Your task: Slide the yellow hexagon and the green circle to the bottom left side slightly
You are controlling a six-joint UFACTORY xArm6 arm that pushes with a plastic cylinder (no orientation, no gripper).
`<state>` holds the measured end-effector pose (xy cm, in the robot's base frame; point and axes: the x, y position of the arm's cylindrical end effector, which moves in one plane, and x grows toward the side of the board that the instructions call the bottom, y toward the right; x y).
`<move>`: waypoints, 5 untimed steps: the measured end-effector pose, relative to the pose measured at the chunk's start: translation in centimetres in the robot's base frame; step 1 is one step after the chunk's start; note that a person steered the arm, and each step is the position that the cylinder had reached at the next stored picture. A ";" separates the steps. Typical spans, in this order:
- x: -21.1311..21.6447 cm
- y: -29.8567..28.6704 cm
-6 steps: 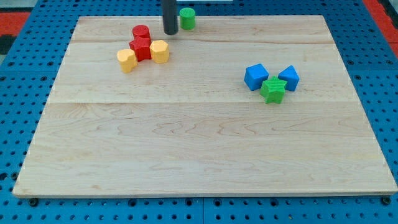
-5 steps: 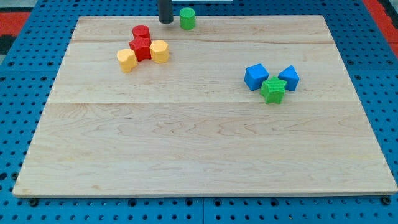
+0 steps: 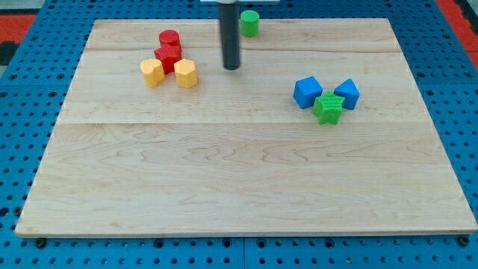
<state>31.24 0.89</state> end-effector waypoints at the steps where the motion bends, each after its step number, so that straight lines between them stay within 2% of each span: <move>1: -4.7 3.8; 2: -9.8 4.1; 3: -12.0 4.4; 5: -10.5 0.0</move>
